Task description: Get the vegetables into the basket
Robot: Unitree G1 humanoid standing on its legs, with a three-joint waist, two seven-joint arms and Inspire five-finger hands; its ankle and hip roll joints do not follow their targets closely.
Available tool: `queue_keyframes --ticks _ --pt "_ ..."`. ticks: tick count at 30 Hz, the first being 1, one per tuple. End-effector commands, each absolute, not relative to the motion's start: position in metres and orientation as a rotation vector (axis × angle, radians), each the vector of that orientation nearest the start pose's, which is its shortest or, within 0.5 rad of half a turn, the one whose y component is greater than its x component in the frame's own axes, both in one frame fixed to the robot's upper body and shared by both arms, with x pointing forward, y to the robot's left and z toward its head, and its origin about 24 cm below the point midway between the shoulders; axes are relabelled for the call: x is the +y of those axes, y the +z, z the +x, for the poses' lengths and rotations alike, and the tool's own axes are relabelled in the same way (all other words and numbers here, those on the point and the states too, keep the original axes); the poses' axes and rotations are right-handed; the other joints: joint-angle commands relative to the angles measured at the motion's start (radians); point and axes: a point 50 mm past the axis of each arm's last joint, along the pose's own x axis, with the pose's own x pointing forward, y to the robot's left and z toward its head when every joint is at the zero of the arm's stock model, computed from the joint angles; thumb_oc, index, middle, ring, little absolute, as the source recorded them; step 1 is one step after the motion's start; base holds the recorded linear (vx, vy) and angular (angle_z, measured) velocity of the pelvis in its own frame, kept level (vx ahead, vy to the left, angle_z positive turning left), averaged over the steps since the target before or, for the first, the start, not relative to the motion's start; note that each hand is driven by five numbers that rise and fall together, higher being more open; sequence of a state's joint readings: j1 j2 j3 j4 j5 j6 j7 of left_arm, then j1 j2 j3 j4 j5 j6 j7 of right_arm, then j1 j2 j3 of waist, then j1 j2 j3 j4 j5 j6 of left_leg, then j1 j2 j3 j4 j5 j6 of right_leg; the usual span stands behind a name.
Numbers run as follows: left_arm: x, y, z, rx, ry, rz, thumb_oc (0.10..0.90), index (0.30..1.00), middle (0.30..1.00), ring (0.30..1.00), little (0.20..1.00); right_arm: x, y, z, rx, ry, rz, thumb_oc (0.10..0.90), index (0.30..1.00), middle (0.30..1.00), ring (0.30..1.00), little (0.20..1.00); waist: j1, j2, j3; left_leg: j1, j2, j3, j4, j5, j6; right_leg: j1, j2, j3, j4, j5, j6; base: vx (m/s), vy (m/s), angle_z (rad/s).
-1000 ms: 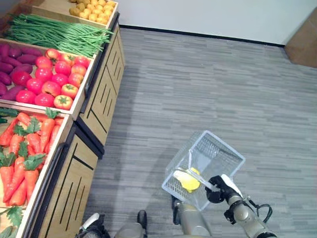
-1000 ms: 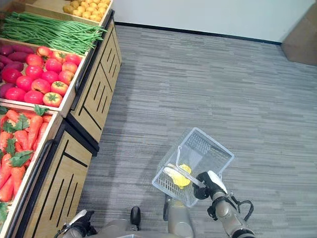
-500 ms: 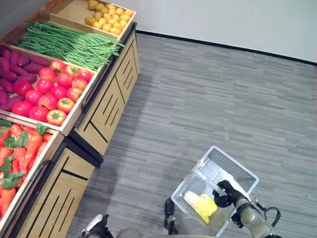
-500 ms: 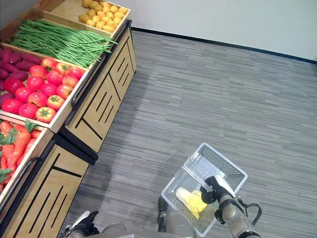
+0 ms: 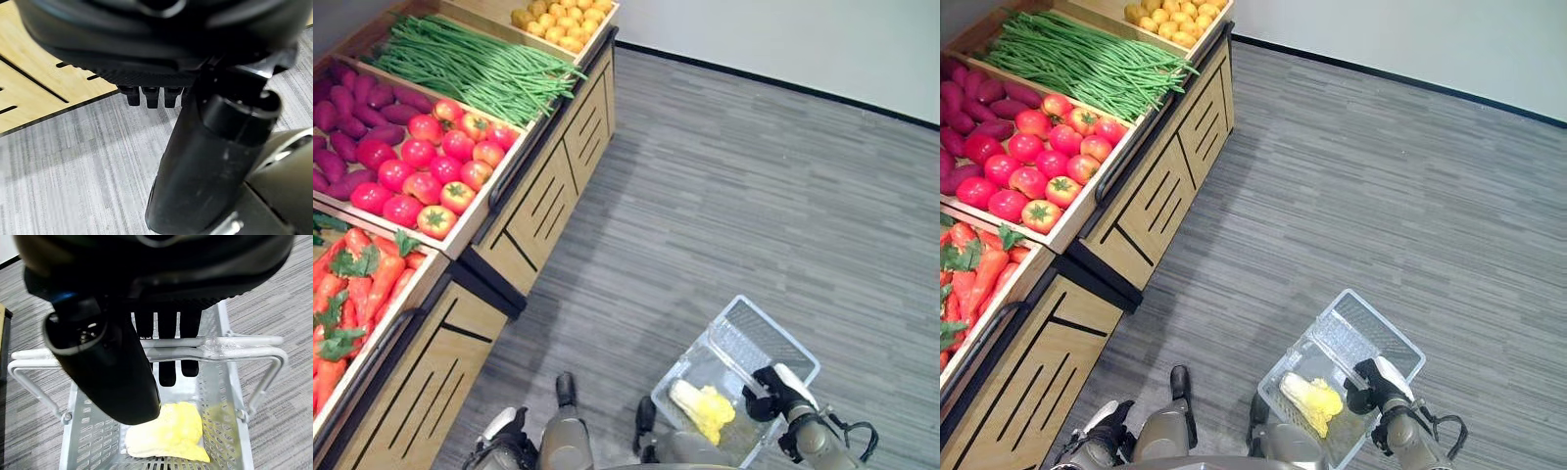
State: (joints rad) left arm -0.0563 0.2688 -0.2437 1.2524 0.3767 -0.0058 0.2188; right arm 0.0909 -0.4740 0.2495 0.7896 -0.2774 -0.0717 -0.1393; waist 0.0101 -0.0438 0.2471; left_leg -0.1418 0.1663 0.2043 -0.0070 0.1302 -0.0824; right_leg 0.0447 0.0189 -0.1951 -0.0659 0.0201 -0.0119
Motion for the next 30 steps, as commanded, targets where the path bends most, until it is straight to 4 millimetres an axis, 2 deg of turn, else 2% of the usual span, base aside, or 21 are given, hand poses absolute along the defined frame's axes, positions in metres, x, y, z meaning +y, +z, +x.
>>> queue_keyframes --ticks 1,3,5,7,9,10,11,14,17,18,22,23,26,28,30 --pt "0.264 -0.146 0.112 1.094 -0.076 0.936 0.900 1.000 1.000 1.000 1.000 -0.281 -0.084 0.165 0.647 0.048 -0.875 0.400 0.300 0.300 0.300 0.300 0.026 -0.034 -0.053 -0.008 -0.062 0.011 0.027 -0.020 0.046 -0.029 -0.134 0.082 0.179 -0.044 0.117 0.24 0.313 -0.13" --pt "0.266 -0.145 0.113 1.085 -0.077 0.939 0.900 1.000 1.000 1.000 1.000 -0.275 -0.086 0.169 0.647 0.065 -0.872 0.400 0.300 0.300 0.300 0.300 0.038 -0.052 -0.055 -0.006 -0.090 0.017 0.050 -0.055 0.070 -0.032 -0.164 0.100 0.200 -0.015 0.139 0.19 0.276 -0.06" --pt "0.267 -0.144 0.114 1.083 -0.071 0.938 0.900 1.000 1.000 1.000 1.000 -0.272 -0.086 0.172 0.639 0.073 -0.871 0.400 0.300 0.300 0.300 0.300 0.041 -0.057 -0.055 -0.005 -0.101 0.017 0.058 -0.068 0.079 -0.037 -0.173 0.107 0.214 0.000 0.145 0.08 0.130 -0.03" --pt "0.273 -0.141 0.118 1.077 -0.037 0.929 0.900 1.000 1.000 1.000 1.000 -0.264 -0.084 0.183 0.608 0.096 -0.880 0.400 0.300 0.300 0.300 0.300 0.054 -0.066 -0.048 0.001 -0.121 0.014 0.068 -0.096 0.107 -0.072 -0.189 0.118 0.300 0.041 0.160 0.10 0.204 0.04" --pt "0.276 -0.140 0.118 1.077 -0.024 0.932 0.900 1.000 1.000 1.000 1.000 -0.261 -0.083 0.187 0.600 0.098 -0.878 0.400 0.300 0.300 0.300 0.300 0.057 -0.068 -0.044 0.008 -0.126 0.015 0.070 -0.103 0.116 -0.093 -0.192 0.122 0.354 0.059 0.163 0.09 0.172 -0.02" --pt "0.278 -0.139 0.118 1.083 -0.018 0.932 0.900 1.000 1.000 1.000 1.000 -0.257 -0.085 0.188 0.600 0.112 -0.871 0.400 0.300 0.300 0.300 0.300 0.057 -0.069 -0.040 0.035 -0.140 -0.003 0.064 -0.116 0.133 -0.118 -0.183 0.139 0.443 0.108 0.167 0.16 0.207 -0.06" --pt "0.280 -0.138 0.119 1.082 -0.014 0.933 0.900 1.000 1.000 1.000 1.000 -0.255 -0.085 0.189 0.598 0.122 -0.871 0.400 0.300 0.300 0.300 0.300 0.055 -0.066 -0.036 0.055 -0.146 -0.016 0.052 -0.121 0.139 -0.145 -0.174 0.148 0.476 0.128 0.163 0.16 0.169 0.01" --pt "0.280 -0.138 0.119 1.083 -0.014 0.934 0.900 1.000 1.000 1.000 1.000 -0.252 -0.086 0.190 0.597 0.131 -0.868 0.400 0.300 0.300 0.300 0.300 0.047 -0.060 -0.028 0.088 -0.148 -0.029 0.025 -0.118 0.143 -0.198 -0.159 0.157 0.508 0.141 0.154 0.11 0.060 0.20" --pt "0.277 -0.140 0.120 1.087 -0.026 0.936 0.900 1.000 1.000 1.000 1.000 -0.250 -0.086 0.191 0.592 0.140 -0.868 0.400 0.300 0.300 0.300 0.300 0.027 -0.059 -0.008 0.134 -0.152 -0.074 -0.002 -0.123 0.132 -0.272 -0.129 0.160 0.404 0.111 0.143 0.24 -0.066 0.55" --pt "0.277 -0.138 0.124 1.079 -0.028 0.945 0.900 1.000 1.000 1.000 1.000 -0.251 -0.084 0.194 0.584 0.139 -0.872 0.400 0.300 0.300 0.300 0.300 0.000 -0.073 -0.004 0.182 -0.167 -0.134 -0.021 -0.144 0.112 -0.299 -0.102 0.239 0.208 0.147 0.165 0.34 -0.160 0.76" --pt "0.282 -0.138 0.123 1.099 0.026 0.909 0.900 1.000 1.000 1.000 1.000 -0.250 -0.082 0.195 0.578 0.144 -0.874 0.400 0.300 0.300 0.300 0.300 -0.015 -0.076 -0.009 0.220 -0.162 -0.189 -0.029 -0.167 0.097 -0.308 -0.105 0.259 0.122 0.185 0.177 0.26 -0.132 0.96" --pt "0.282 -0.138 0.121 1.105 0.030 0.903 0.900 1.000 1.000 1.000 1.000 -0.251 -0.084 0.193 0.591 0.140 -0.872 0.400 0.300 0.300 0.300 0.300 -0.018 -0.077 -0.013 0.231 -0.160 -0.201 -0.030 -0.175 0.094 -0.310 -0.108 0.253 0.120 0.199 0.179 0.36 -0.222 0.97" --pt "0.284 -0.141 0.108 1.151 0.053 0.878 0.900 1.000 1.000 1.000 1.000 -0.250 -0.085 0.192 0.595 0.164 -0.883 0.400 0.300 0.300 0.300 0.300 -0.004 -0.086 -0.035 0.263 -0.137 -0.217 -0.008 -0.208 0.072 -0.270 -0.109 0.194 0.114 0.184 0.165 0.32 -0.253 0.80" --pt "0.285 -0.142 0.105 1.163 0.064 0.870 0.900 1.000 1.000 1.000 1.000 -0.251 -0.086 0.191 0.600 0.167 -0.883 0.400 0.300 0.300 0.300 0.300 -0.002 -0.082 -0.043 0.270 -0.120 -0.227 0.006 -0.209 0.062 -0.255 -0.095 0.180 0.115 0.174 0.154 0.19 -0.202 0.20" --pt "0.283 -0.144 0.102 1.171 0.059 0.864 0.900 1.000 1.000 1.000 1.000 -0.255 -0.081 0.192 0.579 0.158 -0.889 0.400 0.300 0.300 0.300 0.300 0.001 -0.072 -0.046 0.253 -0.079 -0.233 0.073 -0.195 0.029 -0.235 -0.078 0.136 0.129 0.142 0.132 0.23 -0.288 0.09"
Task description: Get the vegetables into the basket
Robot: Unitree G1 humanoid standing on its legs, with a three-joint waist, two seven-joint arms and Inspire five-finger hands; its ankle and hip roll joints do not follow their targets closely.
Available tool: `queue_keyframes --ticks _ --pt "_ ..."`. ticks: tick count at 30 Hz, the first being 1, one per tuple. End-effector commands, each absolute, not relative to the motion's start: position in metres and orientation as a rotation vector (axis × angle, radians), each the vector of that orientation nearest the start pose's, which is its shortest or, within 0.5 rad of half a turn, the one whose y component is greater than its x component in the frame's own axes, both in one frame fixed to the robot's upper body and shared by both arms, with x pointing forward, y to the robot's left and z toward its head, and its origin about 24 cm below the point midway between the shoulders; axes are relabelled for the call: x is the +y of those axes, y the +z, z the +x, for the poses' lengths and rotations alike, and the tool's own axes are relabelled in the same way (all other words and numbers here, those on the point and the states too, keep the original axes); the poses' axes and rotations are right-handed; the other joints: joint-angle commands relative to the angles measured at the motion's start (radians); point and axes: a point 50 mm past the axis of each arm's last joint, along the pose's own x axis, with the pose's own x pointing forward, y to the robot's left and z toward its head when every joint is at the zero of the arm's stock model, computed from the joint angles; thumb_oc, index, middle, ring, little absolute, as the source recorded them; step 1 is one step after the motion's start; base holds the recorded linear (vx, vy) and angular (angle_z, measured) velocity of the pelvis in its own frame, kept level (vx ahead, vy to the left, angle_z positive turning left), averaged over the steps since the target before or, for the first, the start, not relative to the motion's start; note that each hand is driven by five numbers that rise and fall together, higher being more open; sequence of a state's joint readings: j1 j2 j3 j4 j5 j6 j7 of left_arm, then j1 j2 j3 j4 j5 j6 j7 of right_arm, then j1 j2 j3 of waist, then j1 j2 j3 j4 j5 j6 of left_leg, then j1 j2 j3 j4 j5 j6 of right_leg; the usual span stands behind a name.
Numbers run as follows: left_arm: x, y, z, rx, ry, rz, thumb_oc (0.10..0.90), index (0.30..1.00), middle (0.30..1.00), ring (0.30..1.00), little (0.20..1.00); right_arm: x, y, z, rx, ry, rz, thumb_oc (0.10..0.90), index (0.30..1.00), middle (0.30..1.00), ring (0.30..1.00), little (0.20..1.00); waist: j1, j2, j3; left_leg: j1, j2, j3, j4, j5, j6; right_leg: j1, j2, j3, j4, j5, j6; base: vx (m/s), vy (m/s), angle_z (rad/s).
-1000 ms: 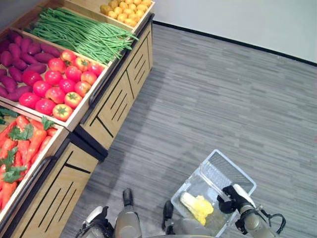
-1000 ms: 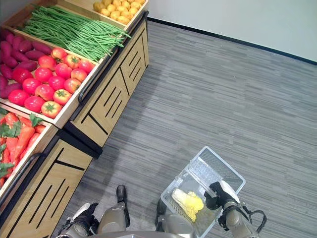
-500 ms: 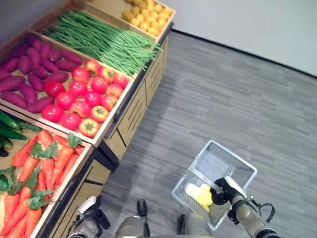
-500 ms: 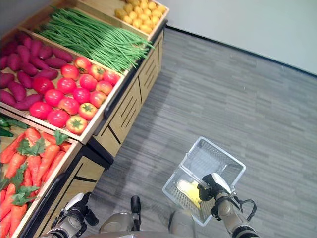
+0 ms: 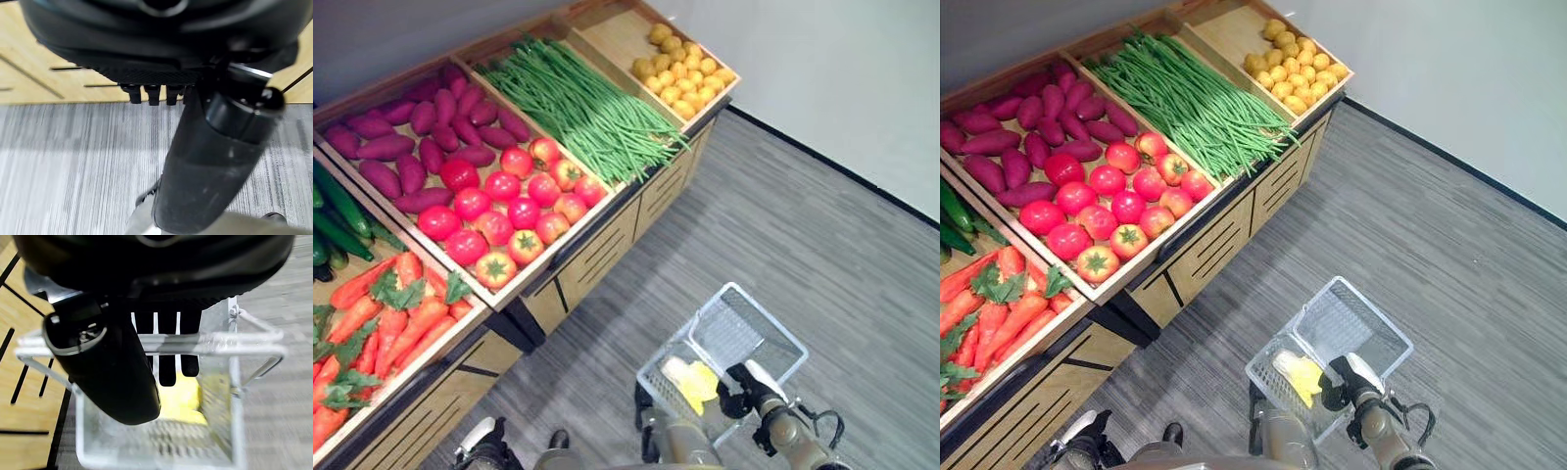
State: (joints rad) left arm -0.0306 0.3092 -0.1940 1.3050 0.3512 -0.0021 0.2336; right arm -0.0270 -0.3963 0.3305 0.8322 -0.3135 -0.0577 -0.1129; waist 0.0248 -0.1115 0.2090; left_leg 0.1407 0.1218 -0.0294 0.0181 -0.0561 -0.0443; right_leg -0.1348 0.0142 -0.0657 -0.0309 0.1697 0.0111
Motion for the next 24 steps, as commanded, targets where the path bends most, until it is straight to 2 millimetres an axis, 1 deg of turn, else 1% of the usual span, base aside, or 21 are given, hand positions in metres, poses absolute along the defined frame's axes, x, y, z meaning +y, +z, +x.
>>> queue_keyframes --ticks 1,2,4,5,6,7,9,10,12,13,14,15,16,18,20,21,22,23,24 --pt "0.280 -0.143 0.105 1.157 0.048 0.868 0.900 1.000 1.000 1.000 1.000 -0.258 -0.080 0.193 0.576 0.156 -0.900 0.400 0.300 0.300 0.300 0.300 -0.014 -0.002 -0.003 -0.051 -0.027 0.007 0.083 0.000 -0.018 -0.048 -0.075 -0.013 0.098 -0.019 0.099 0.17 -0.230 0.24" --pt "0.280 -0.144 0.105 1.157 0.048 0.868 0.900 1.000 1.000 1.000 1.000 -0.258 -0.080 0.193 0.575 0.156 -0.900 0.400 0.300 0.300 0.300 0.300 -0.018 -0.002 -0.004 -0.055 -0.027 0.003 0.088 -0.003 -0.018 -0.048 -0.075 -0.016 0.099 -0.020 0.099 0.10 -0.169 0.50" --pt "0.273 -0.143 0.117 1.118 0.022 0.882 0.900 1.000 1.000 1.000 1.000 -0.266 -0.080 0.191 0.594 0.126 -0.905 0.400 0.300 0.300 0.300 0.300 -0.030 0.007 0.008 -0.101 -0.002 0.078 0.156 0.026 -0.031 -0.024 -0.087 -0.066 0.110 -0.055 0.080 0.10 -0.157 0.92" --pt "0.271 -0.142 0.120 1.106 0.020 0.878 0.900 1.000 1.000 1.000 1.000 -0.267 -0.081 0.190 0.604 0.119 -0.904 0.400 0.300 0.300 0.300 0.300 -0.032 0.010 0.010 -0.113 0.007 0.106 0.169 0.037 -0.032 -0.015 -0.092 -0.079 0.114 -0.066 0.075 0.10 -0.109 0.90" --pt "0.269 -0.142 0.124 1.095 0.011 0.885 0.900 1.000 1.000 1.000 1.000 -0.269 -0.081 0.188 0.612 0.109 -0.901 0.400 0.300 0.300 0.300 0.300 -0.042 0.016 0.008 -0.120 0.029 0.159 0.167 0.052 -0.032 -0.003 -0.098 -0.102 0.118 -0.079 0.071 0.09 -0.074 0.81" --pt "0.269 -0.141 0.127 1.086 0.007 0.891 0.900 1.000 1.000 1.000 1.000 -0.269 -0.082 0.186 0.618 0.108 -0.899 0.400 0.300 0.300 0.300 0.300 -0.044 0.019 0.008 -0.128 0.038 0.183 0.157 0.066 -0.035 0.005 -0.102 -0.114 0.118 -0.088 0.069 0.09 -0.071 0.95" --pt "0.266 -0.139 0.136 1.058 -0.008 0.908 0.900 1.000 1.000 1.000 1.000 -0.273 -0.085 0.181 0.643 0.094 -0.903 0.400 0.300 0.300 0.300 0.300 -0.049 0.026 0.004 -0.157 0.041 0.263 0.094 0.078 -0.034 0.024 -0.121 -0.159 0.110 -0.099 0.076 0.08 -0.032 0.87" --pt "0.266 -0.138 0.138 1.052 -0.012 0.916 0.900 1.000 1.000 1.000 1.000 -0.275 -0.086 0.180 0.654 0.086 -0.902 0.400 0.300 0.300 0.300 0.300 -0.052 0.028 0.003 -0.170 0.038 0.282 0.071 0.080 -0.035 0.028 -0.127 -0.171 0.107 -0.100 0.080 0.08 -0.001 0.81" --pt "0.264 -0.136 0.145 1.029 -0.014 0.922 0.900 1.000 1.000 1.000 1.000 -0.277 -0.088 0.176 0.671 0.074 -0.907 0.400 0.300 0.300 0.300 0.300 -0.057 0.038 -0.001 -0.212 0.044 0.346 0.032 0.122 -0.036 0.043 -0.141 -0.210 0.102 -0.106 0.085 0.07 0.022 0.93" --pt "0.264 -0.136 0.145 1.029 -0.014 0.922 0.900 1.000 1.000 1.000 1.000 -0.278 -0.088 0.176 0.672 0.074 -0.907 0.400 0.300 0.300 0.300 0.300 -0.059 0.038 -0.002 -0.211 0.043 0.344 0.031 0.121 -0.036 0.043 -0.141 -0.212 0.103 -0.109 0.086 0.14 0.059 0.90" --pt "0.263 -0.136 0.144 1.031 -0.016 0.921 0.900 1.000 1.000 1.000 1.000 -0.278 -0.089 0.175 0.675 0.074 -0.909 0.400 0.300 0.300 0.300 0.300 -0.055 0.042 -0.005 -0.230 0.049 0.345 0.014 0.134 -0.049 0.056 -0.142 -0.209 0.106 -0.126 0.097 0.16 0.063 0.75" --pt "0.263 -0.137 0.142 1.035 -0.019 0.918 0.900 1.000 1.000 1.000 1.000 -0.277 -0.090 0.175 0.682 0.076 -0.910 0.400 0.300 0.300 0.300 0.300 -0.056 0.043 -0.007 -0.224 0.048 0.347 0.018 0.126 -0.047 0.057 -0.141 -0.210 0.113 -0.132 0.096 0.17 0.132 0.31" --pt "0.265 -0.138 0.138 1.047 -0.011 0.906 0.900 1.000 1.000 1.000 1.000 -0.276 -0.095 0.172 0.712 0.083 -0.912 0.400 0.300 0.300 0.300 0.300 -0.044 0.042 -0.005 -0.206 0.030 0.335 0.003 0.119 -0.026 0.054 -0.145 -0.213 0.133 -0.133 0.094 0.09 0.136 -0.08" --pt "0.266 -0.139 0.135 1.061 -0.006 0.898 0.900 1.000 1.000 1.000 1.000 -0.274 -0.102 0.165 0.753 0.086 -0.900 0.400 0.300 0.300 0.300 0.300 -0.037 0.040 -0.010 -0.195 0.017 0.337 -0.022 0.127 -0.017 0.063 -0.157 -0.213 0.142 -0.128 0.098 0.07 0.122 -0.37" --pt "0.266 -0.139 0.135 1.061 -0.006 0.898 0.900 1.000 1.000 1.000 1.000 -0.274 -0.102 0.165 0.753 0.086 -0.900 0.400 0.300 0.300 0.300 0.300 -0.037 0.040 -0.010 -0.194 0.017 0.337 -0.023 0.128 -0.017 0.063 -0.157 -0.212 0.142 -0.128 0.098 0.05 0.081 0.01" --pt "0.266 -0.141 0.129 1.083 -0.004 0.883 0.900 1.000 1.000 1.000 1.000 -0.274 -0.110 0.158 0.809 0.089 -0.897 0.400 0.300 0.300 0.300 0.300 -0.026 0.035 -0.021 -0.168 -0.007 0.335 -0.056 0.123 0.001 0.070 -0.167 -0.205 0.153 -0.125 0.107 0.10 0.163 0.20" --pt "0.267 -0.141 0.127 1.087 -0.005 0.880 0.900 1.000 1.000 1.000 1.000 -0.275 -0.114 0.154 0.835 0.089 -0.894 0.400 0.300 0.300 0.300 0.300 -0.021 0.034 -0.023 -0.160 -0.014 0.336 -0.070 0.125 0.005 0.074 -0.171 -0.205 0.156 -0.123 0.111 0.14 0.270 0.10" --pt "0.269 -0.143 0.121 1.112 -0.002 0.870 0.900 1.000 1.000 1.000 1.000 -0.273 -0.120 0.147 0.876 0.088 -0.878 0.400 0.300 0.300 0.300 0.300 -0.012 0.030 -0.031 -0.144 -0.028 0.330 -0.088 0.120 0.018 0.076 -0.183 -0.205 0.177 -0.121 0.121 0.08 0.211 0.04" --pt "0.269 -0.143 0.121 1.112 0.007 0.862 0.900 1.000 1.000 1.000 1.000 -0.274 -0.123 0.143 0.900 0.081 -0.871 0.400 0.300 0.300 0.300 0.300 -0.008 0.030 -0.030 -0.140 -0.036 0.324 -0.091 0.117 0.027 0.070 -0.194 -0.203 0.211 -0.115 0.127 0.05 0.166 0.04"
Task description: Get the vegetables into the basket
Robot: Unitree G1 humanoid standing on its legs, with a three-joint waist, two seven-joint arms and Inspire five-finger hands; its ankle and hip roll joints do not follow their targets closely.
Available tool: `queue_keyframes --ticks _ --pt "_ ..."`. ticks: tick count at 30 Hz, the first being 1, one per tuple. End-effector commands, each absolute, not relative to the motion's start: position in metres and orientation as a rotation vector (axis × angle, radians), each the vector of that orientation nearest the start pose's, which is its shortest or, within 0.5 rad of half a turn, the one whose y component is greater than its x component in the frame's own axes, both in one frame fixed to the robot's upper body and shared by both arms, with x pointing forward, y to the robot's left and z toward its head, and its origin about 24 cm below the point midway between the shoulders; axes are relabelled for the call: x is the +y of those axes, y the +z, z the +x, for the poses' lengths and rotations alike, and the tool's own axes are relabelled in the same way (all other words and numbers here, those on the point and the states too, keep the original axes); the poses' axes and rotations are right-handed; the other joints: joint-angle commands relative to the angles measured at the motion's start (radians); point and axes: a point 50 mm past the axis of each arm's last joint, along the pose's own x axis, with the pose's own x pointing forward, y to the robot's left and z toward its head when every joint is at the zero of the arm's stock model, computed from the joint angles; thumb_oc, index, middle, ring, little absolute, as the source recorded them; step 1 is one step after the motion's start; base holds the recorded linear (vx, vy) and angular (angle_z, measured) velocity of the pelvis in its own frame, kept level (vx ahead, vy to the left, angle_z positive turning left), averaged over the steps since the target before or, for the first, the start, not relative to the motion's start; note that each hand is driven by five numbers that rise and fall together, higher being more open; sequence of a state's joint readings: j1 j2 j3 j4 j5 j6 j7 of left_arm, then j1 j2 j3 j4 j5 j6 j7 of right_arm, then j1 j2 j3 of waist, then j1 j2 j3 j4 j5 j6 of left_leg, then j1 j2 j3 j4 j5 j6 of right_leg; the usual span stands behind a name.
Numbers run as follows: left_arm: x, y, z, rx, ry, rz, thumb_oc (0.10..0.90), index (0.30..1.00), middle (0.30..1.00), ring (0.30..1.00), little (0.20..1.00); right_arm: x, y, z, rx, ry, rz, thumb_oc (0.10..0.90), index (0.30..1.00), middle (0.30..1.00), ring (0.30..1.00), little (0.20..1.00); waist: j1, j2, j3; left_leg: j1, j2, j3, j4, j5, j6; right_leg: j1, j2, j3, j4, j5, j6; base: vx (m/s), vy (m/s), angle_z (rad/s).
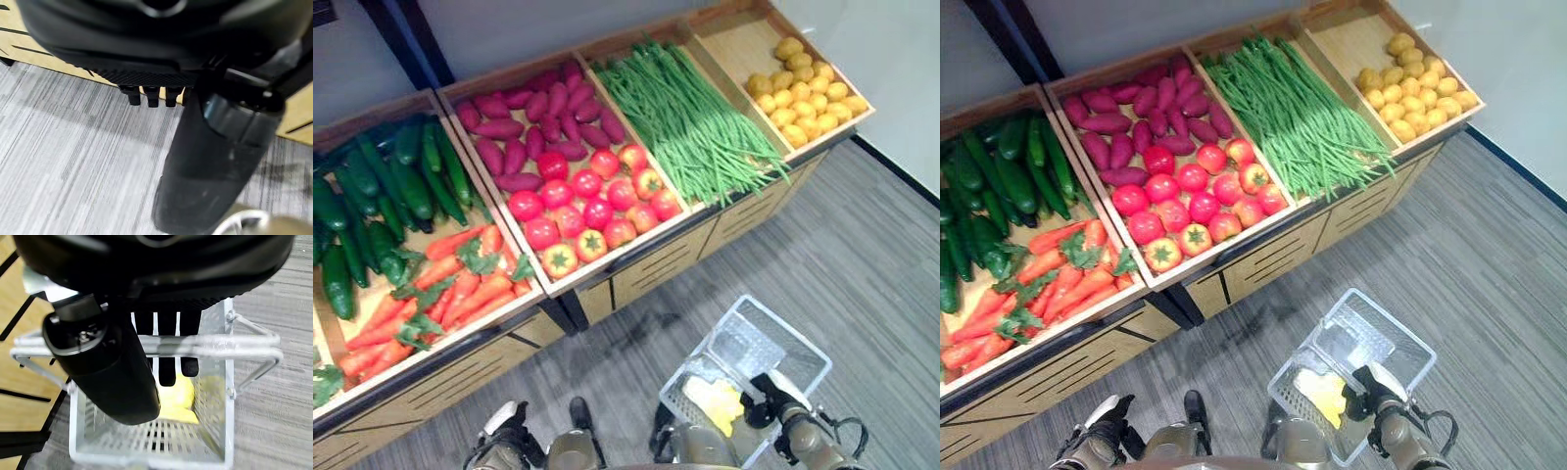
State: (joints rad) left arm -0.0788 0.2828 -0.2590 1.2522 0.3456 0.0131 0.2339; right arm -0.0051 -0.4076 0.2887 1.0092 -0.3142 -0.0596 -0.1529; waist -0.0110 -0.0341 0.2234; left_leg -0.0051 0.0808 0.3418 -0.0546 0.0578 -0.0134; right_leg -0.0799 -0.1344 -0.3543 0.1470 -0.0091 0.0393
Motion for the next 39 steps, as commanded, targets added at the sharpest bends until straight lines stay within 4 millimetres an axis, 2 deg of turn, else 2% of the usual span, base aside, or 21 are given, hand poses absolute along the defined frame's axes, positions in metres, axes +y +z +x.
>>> queue_keyframes --ticks 1,3,5,9,11,15,18,19,20,23,25,26,27,29,30,31,32,35,37,38,39 --pt "0.269 -0.143 0.121 1.112 0.008 0.862 0.900 1.000 1.000 1.000 1.000 -0.274 -0.123 0.143 0.900 0.081 -0.871 0.400 0.300 0.300 0.300 0.300 0.028 -0.048 -0.044 0.005 0.004 -0.047 -0.018 0.003 -0.004 0.014 -0.046 0.086 0.035 0.062 0.099 0.02 0.124 0.27" --pt "0.273 -0.143 0.115 1.134 0.037 0.825 0.900 1.000 1.000 1.000 1.000 -0.274 -0.131 0.130 0.980 0.097 -0.871 0.400 0.300 0.300 0.300 0.300 0.037 -0.050 -0.040 0.023 -0.023 -0.076 -0.033 -0.009 0.021 -0.011 -0.071 0.099 0.136 0.103 0.123 0.05 0.200 0.57" --pt "0.277 -0.143 0.114 1.146 0.056 0.815 0.900 1.000 1.000 1.000 1.000 -0.276 -0.137 0.120 1.042 0.072 -0.846 0.400 0.300 0.300 0.300 0.300 0.025 -0.045 -0.040 0.022 -0.033 -0.129 -0.033 -0.007 0.027 -0.047 -0.032 0.220 0.191 0.143 0.131 0.06 0.090 0.39" --pt "0.286 -0.138 0.121 1.141 0.118 0.796 0.900 1.000 1.000 1.000 1.000 -0.273 -0.146 0.104 1.136 0.086 -0.829 0.400 0.300 0.300 0.300 0.300 0.017 -0.044 -0.050 0.011 -0.017 -0.205 -0.033 -0.005 -0.009 -0.059 -0.037 0.345 -0.018 0.141 0.125 0.08 -0.163 0.95" --pt "0.292 -0.135 0.122 1.143 0.148 0.787 0.900 1.000 1.000 1.000 1.000 -0.272 -0.148 0.096 1.168 0.125 -0.855 0.400 0.300 0.300 0.300 0.300 0.029 -0.059 -0.053 0.003 0.003 -0.224 -0.033 0.006 -0.028 -0.030 -0.030 0.339 -0.068 0.113 0.121 0.01 -0.200 0.74" --pt "0.298 -0.135 0.115 1.171 0.266 0.664 0.900 1.000 1.000 1.000 1.000 -0.273 -0.152 0.083 1.219 0.130 -0.838 0.400 0.300 0.300 0.300 0.300 0.032 -0.060 -0.066 -0.003 0.040 -0.226 -0.033 0.027 -0.053 0.006 -0.004 0.300 -0.118 0.110 0.108 0.02 -0.245 0.33" --pt "0.318 -0.128 0.106 1.064 0.848 0.094 0.900 1.000 1.000 1.000 1.000 -0.276 -0.154 0.070 1.270 0.113 -0.824 0.400 0.300 0.300 0.300 0.300 0.035 -0.056 -0.086 0.002 0.072 -0.234 -0.033 0.047 -0.081 0.054 0.026 0.264 -0.160 0.105 0.090 0.05 -0.204 0.07" --pt "0.339 -0.115 0.105 0.850 1.222 -0.257 0.900 1.000 1.000 1.000 1.000 -0.278 -0.153 0.068 1.270 0.105 -0.835 0.400 0.300 0.300 0.300 0.300 0.039 -0.055 -0.093 0.012 0.080 -0.231 -0.033 0.042 -0.090 0.077 0.033 0.255 -0.178 0.098 0.088 0.03 -0.069 0.18" --pt "0.339 -0.115 0.105 0.849 1.223 -0.258 0.900 1.000 1.000 1.000 1.000 -0.278 -0.153 0.069 1.269 0.106 -0.835 0.400 0.300 0.300 0.300 0.300 0.037 -0.055 -0.093 0.009 0.079 -0.232 -0.033 0.046 -0.090 0.075 0.033 0.255 -0.180 0.101 0.087 0.02 -0.054 0.14" --pt "0.361 -0.106 0.085 0.734 1.480 -0.442 0.900 1.000 1.000 1.000 1.000 -0.279 -0.153 0.064 1.280 0.126 -0.846 0.400 0.300 0.300 0.300 0.300 0.031 -0.056 -0.110 0.020 0.086 -0.223 -0.033 0.040 -0.100 0.101 0.038 0.254 -0.208 0.099 0.089 0.02 -0.014 0.04" --pt "0.382 -0.096 0.066 0.712 1.608 -0.446 0.900 1.000 1.000 1.000 1.000 -0.280 -0.154 0.056 1.310 0.136 -0.842 0.400 0.300 0.300 0.300 0.300 0.030 -0.051 -0.124 0.027 0.085 -0.216 -0.033 0.031 -0.104 0.116 0.033 0.248 -0.227 0.104 0.092 0.01 0.036 -0.20" --pt "0.403 -0.076 0.075 0.597 1.644 -0.406 0.900 1.000 1.000 1.000 1.000 -0.280 -0.155 0.052 1.321 0.142 -0.840 0.400 0.300 0.300 0.300 0.300 0.029 -0.044 -0.131 0.029 0.082 -0.211 -0.033 0.027 -0.106 0.117 0.026 0.247 -0.232 0.108 0.096 -0.01 0.052 -0.20" --pt "0.404 -0.075 0.076 0.597 1.645 -0.404 0.900 1.000 1.000 1.000 1.000 -0.279 -0.155 0.052 1.321 0.143 -0.839 0.400 0.300 0.300 0.300 0.300 0.029 -0.045 -0.131 0.029 0.081 -0.211 -0.033 0.027 -0.106 0.118 0.026 0.247 -0.232 0.108 0.096 -0.01 0.053 -0.13" --pt "0.433 -0.043 0.085 0.473 1.668 -0.294 0.900 1.000 1.000 1.000 1.000 -0.280 -0.155 0.049 1.321 0.139 -0.835 0.400 0.300 0.300 0.300 0.300 0.030 -0.037 -0.136 0.033 0.076 -0.206 -0.033 0.022 -0.108 0.118 0.017 0.243 -0.232 0.113 0.102 -0.01 0.049 -0.06" --pt "0.434 -0.042 0.085 0.472 1.669 -0.292 0.900 1.000 1.000 1.000 1.000 -0.279 -0.156 0.049 1.320 0.140 -0.833 0.400 0.300 0.300 0.300 0.300 0.030 -0.038 -0.136 0.033 0.076 -0.206 -0.033 0.022 -0.108 0.118 0.016 0.242 -0.233 0.113 0.102 -0.01 0.051 0.01" --pt "0.450 -0.020 0.090 0.364 1.695 -0.266 0.900 1.000 1.000 1.000 1.000 -0.282 -0.155 0.047 1.328 0.135 -0.834 0.400 0.300 0.300 0.300 0.300 0.035 -0.031 -0.138 0.033 0.072 -0.208 -0.033 0.020 -0.107 0.118 0.012 0.239 -0.232 0.115 0.105 0.00 0.000 0.00" --pt "0.452 -0.019 0.088 0.377 1.703 -0.253 0.900 1.000 1.000 1.000 1.000 -0.281 -0.155 0.046 1.329 0.134 -0.829 0.400 0.300 0.300 0.300 0.300 0.034 -0.033 -0.139 0.034 0.071 -0.209 -0.033 0.019 -0.107 0.120 0.009 0.237 -0.232 0.116 0.106 -0.01 0.054 0.01" --pt "0.477 0.040 0.118 0.163 1.649 -0.062 0.900 1.000 1.000 1.000 1.000 -0.281 -0.156 0.042 1.341 0.130 -0.831 0.400 0.300 0.300 0.300 0.300 0.029 -0.030 -0.142 0.038 0.064 -0.208 -0.033 0.015 -0.107 0.121 -0.002 0.232 -0.233 0.125 0.112 -0.01 0.036 0.03" --pt "0.472 0.085 0.156 0.037 1.504 0.241 0.900 1.000 1.000 1.000 1.000 -0.281 -0.156 0.042 1.332 0.115 -0.827 0.400 0.300 0.300 0.300 0.300 0.034 -0.031 -0.137 0.044 0.061 -0.210 -0.033 0.009 -0.107 0.125 -0.005 0.225 -0.231 0.124 0.117 -0.01 0.015 0.07" --pt "0.471 0.085 0.157 0.038 1.505 0.243 0.900 1.000 1.000 1.000 1.000 -0.281 -0.156 0.042 1.331 0.113 -0.827 0.400 0.300 0.300 0.300 0.300 0.035 -0.032 -0.137 0.040 0.060 -0.210 -0.033 0.014 -0.107 0.122 -0.006 0.226 -0.233 0.128 0.116 -0.01 0.008 0.10" --pt "0.464 0.100 0.167 -0.024 1.467 0.350 0.900 1.000 1.000 1.000 1.000 -0.282 -0.155 0.043 1.323 0.099 -0.821 0.400 0.300 0.300 0.300 0.300 0.037 -0.034 -0.137 0.037 0.059 -0.211 -0.033 0.016 -0.107 0.120 -0.009 0.224 -0.233 0.130 0.117 -0.03 0.001 0.12"
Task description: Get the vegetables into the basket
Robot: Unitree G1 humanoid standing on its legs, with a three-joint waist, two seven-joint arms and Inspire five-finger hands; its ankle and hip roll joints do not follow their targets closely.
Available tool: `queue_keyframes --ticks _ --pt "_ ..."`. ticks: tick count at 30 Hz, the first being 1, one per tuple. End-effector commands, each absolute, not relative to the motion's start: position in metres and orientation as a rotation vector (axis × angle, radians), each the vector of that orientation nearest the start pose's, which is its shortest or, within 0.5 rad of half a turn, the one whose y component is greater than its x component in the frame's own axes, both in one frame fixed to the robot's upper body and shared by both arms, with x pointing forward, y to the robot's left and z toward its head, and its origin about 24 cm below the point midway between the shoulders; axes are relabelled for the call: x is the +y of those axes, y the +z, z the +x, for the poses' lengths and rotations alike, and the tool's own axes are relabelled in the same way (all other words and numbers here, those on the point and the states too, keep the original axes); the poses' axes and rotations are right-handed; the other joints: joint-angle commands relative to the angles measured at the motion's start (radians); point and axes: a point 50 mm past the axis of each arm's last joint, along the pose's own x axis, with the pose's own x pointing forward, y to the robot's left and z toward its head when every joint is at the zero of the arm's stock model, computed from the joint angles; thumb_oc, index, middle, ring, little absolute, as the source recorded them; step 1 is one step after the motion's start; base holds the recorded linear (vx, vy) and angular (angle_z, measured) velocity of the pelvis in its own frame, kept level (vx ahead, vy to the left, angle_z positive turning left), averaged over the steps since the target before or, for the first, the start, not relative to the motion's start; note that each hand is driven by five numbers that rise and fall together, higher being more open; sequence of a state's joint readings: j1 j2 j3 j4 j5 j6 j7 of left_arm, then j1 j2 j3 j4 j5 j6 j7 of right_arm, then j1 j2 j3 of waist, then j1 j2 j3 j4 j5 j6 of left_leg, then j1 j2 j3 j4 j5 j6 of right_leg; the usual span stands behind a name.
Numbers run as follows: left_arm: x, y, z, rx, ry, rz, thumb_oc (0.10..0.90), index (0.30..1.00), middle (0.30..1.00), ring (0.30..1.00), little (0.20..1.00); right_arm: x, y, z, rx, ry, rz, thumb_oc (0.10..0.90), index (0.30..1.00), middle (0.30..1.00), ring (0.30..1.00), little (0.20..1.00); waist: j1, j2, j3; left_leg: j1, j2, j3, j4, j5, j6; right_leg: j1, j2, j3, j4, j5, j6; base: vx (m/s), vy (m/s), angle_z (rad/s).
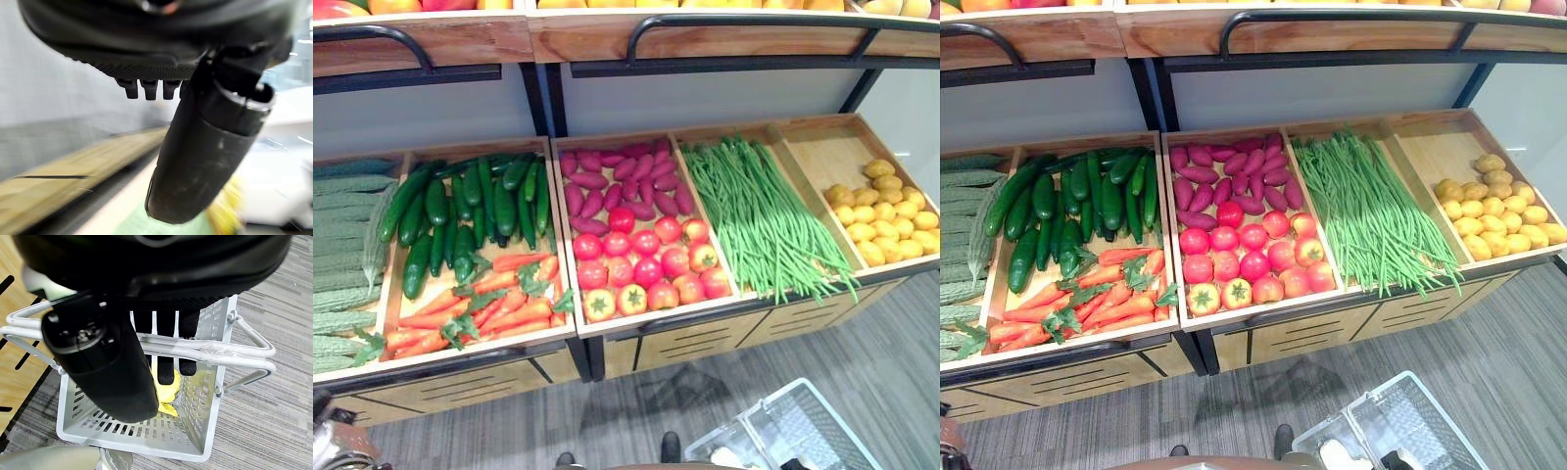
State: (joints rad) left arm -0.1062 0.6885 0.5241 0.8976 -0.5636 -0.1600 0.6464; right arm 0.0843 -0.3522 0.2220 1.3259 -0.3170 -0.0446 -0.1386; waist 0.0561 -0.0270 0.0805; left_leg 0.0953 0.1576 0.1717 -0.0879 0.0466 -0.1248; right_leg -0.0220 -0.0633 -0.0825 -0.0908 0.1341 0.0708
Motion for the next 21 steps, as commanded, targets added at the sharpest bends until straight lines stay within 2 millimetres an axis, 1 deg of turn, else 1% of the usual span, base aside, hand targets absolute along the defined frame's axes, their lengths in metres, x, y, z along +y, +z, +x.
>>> queue_keyframes --ticks 1,2,3,4,5,6,7,8,9,10,11,12,13,14,16,17,18,19,21 --pt "0.460 0.109 0.171 -0.067 1.458 0.418 0.900 1.000 1.000 1.000 1.000 -0.283 -0.155 0.043 1.320 0.086 -0.814 0.400 0.300 0.300 0.300 0.300 -0.029 -0.043 0.007 -0.064 -0.019 -0.041 0.001 0.027 0.005 0.062 -0.081 -0.050 0.006 -0.013 0.087 -0.02 0.003 0.08" --pt "0.444 0.121 0.185 -0.137 1.338 0.570 0.900 1.000 1.000 1.000 1.000 -0.288 -0.153 0.043 1.316 0.055 -0.808 0.400 0.300 0.300 0.300 0.300 -0.026 -0.049 0.012 -0.065 -0.021 -0.043 0.001 0.027 0.006 0.063 -0.085 -0.054 0.005 -0.011 0.088 -0.02 0.007 0.05" --pt "0.435 0.124 0.192 -0.146 1.233 0.677 0.900 1.000 1.000 1.000 1.000 -0.291 -0.151 0.044 1.309 0.038 -0.804 0.400 0.300 0.300 0.300 0.300 -0.027 -0.047 0.014 -0.065 -0.021 -0.043 0.001 0.028 0.006 0.063 -0.087 -0.055 0.005 -0.010 0.089 0.00 0.000 0.00" --pt "0.434 0.124 0.193 -0.145 1.231 0.679 0.900 1.000 1.000 1.000 1.000 -0.291 -0.151 0.044 1.311 0.038 -0.803 0.400 0.300 0.300 0.300 0.300 -0.026 -0.047 0.014 -0.064 -0.022 -0.043 0.001 0.027 0.006 0.064 -0.087 -0.055 0.005 -0.010 0.089 0.00 0.000 0.00" --pt "0.426 0.124 0.198 -0.151 1.127 0.740 0.900 1.000 1.000 1.000 1.000 -0.295 -0.149 0.051 1.288 0.021 -0.808 0.400 0.300 0.300 0.300 0.300 -0.028 -0.044 0.017 -0.064 -0.022 -0.042 0.001 0.028 0.007 0.063 -0.090 -0.056 0.004 -0.008 0.089 -0.02 0.030 0.03" --pt "0.416 0.122 0.207 -0.136 0.972 0.800 0.900 1.000 1.000 1.000 1.000 -0.299 -0.146 0.055 1.273 0.014 -0.813 0.400 0.300 0.300 0.300 0.300 -0.033 -0.039 0.020 -0.063 -0.022 -0.042 0.001 0.029 0.008 0.062 -0.091 -0.056 0.004 -0.006 0.090 -0.02 0.030 0.02" --pt "0.415 0.122 0.208 -0.136 0.968 0.800 0.900 1.000 1.000 1.000 1.000 -0.299 -0.146 0.055 1.274 0.013 -0.811 0.400 0.300 0.300 0.300 0.300 -0.031 -0.039 0.020 -0.063 -0.022 -0.042 0.001 0.028 0.008 0.063 -0.091 -0.057 0.004 -0.006 0.090 0.00 0.000 0.00" --pt "0.412 0.124 0.211 -0.137 0.898 0.801 0.900 1.000 1.000 1.000 1.000 -0.302 -0.145 0.058 1.266 0.006 -0.813 0.400 0.300 0.300 0.300 0.300 -0.032 -0.035 0.021 -0.062 -0.023 -0.041 0.001 0.029 0.008 0.063 -0.091 -0.055 0.004 -0.004 0.090 -0.01 0.038 -0.02" --pt "0.406 0.130 0.217 -0.137 0.738 0.830 0.900 1.000 1.000 1.000 1.000 -0.307 -0.142 0.064 1.249 -0.004 -0.817 0.400 0.300 0.300 0.300 0.300 -0.036 -0.027 0.023 -0.061 -0.022 -0.038 0.001 0.030 0.008 0.060 -0.093 -0.053 0.004 -0.001 0.091 -0.02 0.056 -0.04" --pt "0.404 0.129 0.220 -0.106 0.642 0.842 0.900 1.000 1.000 1.000 1.000 -0.308 -0.140 0.067 1.241 0.001 -0.818 0.400 0.300 0.300 0.300 0.300 -0.042 -0.022 0.024 -0.060 -0.023 -0.035 0.001 0.029 0.008 0.059 -0.094 -0.048 0.004 0.001 0.092 -0.01 0.044 -0.04" --pt "0.404 0.129 0.220 -0.106 0.640 0.841 0.900 1.000 1.000 1.000 1.000 -0.308 -0.140 0.066 1.241 0.001 -0.817 0.400 0.300 0.300 0.300 0.300 -0.040 -0.023 0.024 -0.060 -0.023 -0.034 0.001 0.029 0.008 0.059 -0.094 -0.048 0.004 0.001 0.092 0.01 0.037 -0.04" --pt "0.405 0.125 0.222 -0.052 0.576 0.859 0.900 1.000 1.000 1.000 1.000 -0.307 -0.140 0.070 1.227 0.029 -0.823 0.400 0.300 0.300 0.300 0.300 -0.047 -0.020 0.022 -0.058 -0.023 -0.028 0.001 0.028 0.008 0.057 -0.094 -0.044 0.004 0.003 0.093 0.00 0.000 0.00" --pt "0.405 0.125 0.222 -0.052 0.576 0.859 0.900 1.000 1.000 1.000 1.000 -0.307 -0.140 0.069 1.227 0.029 -0.822 0.400 0.300 0.300 0.300 0.300 -0.046 -0.020 0.022 -0.058 -0.023 -0.028 0.001 0.028 0.008 0.057 -0.094 -0.044 0.004 0.003 0.093 0.02 0.040 -0.04" --pt "0.398 0.124 0.229 -0.021 0.470 0.911 0.900 1.000 1.000 1.000 1.000 -0.307 -0.139 0.073 1.217 0.053 -0.831 0.400 0.300 0.300 0.300 0.300 -0.056 -0.017 0.021 -0.055 -0.022 -0.020 0.001 0.027 0.008 0.053 -0.094 -0.035 0.004 0.006 0.093 0.00 0.027 -0.07" --pt "0.390 0.124 0.234 -0.007 0.380 0.966 0.900 1.000 1.000 1.000 1.000 -0.307 -0.139 0.075 1.211 0.062 -0.831 0.400 0.300 0.300 0.300 0.300 -0.059 -0.015 0.022 -0.055 -0.022 -0.017 0.001 0.026 0.008 0.049 -0.094 -0.029 0.004 0.008 0.094 0.00 0.027 -0.08" --pt "0.387 0.124 0.235 -0.003 0.342 0.997 0.900 1.000 1.000 1.000 1.000 -0.308 -0.138 0.076 1.209 0.060 -0.834 0.400 0.300 0.300 0.300 0.300 -0.062 -0.015 0.022 -0.055 -0.022 -0.015 0.001 0.025 0.008 0.047 -0.095 -0.027 0.004 0.009 0.095 0.01 0.014 -0.06" --pt "0.387 0.124 0.235 -0.003 0.341 0.998 0.900 1.000 1.000 1.000 1.000 -0.308 -0.138 0.075 1.209 0.060 -0.833 0.400 0.300 0.300 0.300 0.300 -0.061 -0.015 0.022 -0.055 -0.022 -0.014 0.001 0.025 0.008 0.047 -0.095 -0.026 0.004 0.009 0.095 0.02 0.023 -0.06" --pt "0.379 0.124 0.239 0.003 0.262 1.040 0.900 1.000 1.000 1.000 1.000 -0.309 -0.137 0.077 1.204 0.064 -0.841 0.400 0.300 0.300 0.300 0.300 -0.065 -0.013 0.022 -0.053 -0.023 -0.010 0.001 0.022 0.009 0.043 -0.097 -0.020 0.004 0.013 0.097 0.01 0.023 -0.08" --pt "0.377 0.124 0.240 0.002 0.243 1.045 0.900 1.000 1.000 1.000 1.000 -0.310 -0.137 0.077 1.202 0.065 -0.843 0.400 0.300 0.300 0.300 0.300 -0.067 -0.013 0.022 -0.053 -0.022 -0.009 0.001 0.022 0.009 0.041 -0.097 -0.018 0.004 0.014 0.098 0.01 0.019 -0.06"
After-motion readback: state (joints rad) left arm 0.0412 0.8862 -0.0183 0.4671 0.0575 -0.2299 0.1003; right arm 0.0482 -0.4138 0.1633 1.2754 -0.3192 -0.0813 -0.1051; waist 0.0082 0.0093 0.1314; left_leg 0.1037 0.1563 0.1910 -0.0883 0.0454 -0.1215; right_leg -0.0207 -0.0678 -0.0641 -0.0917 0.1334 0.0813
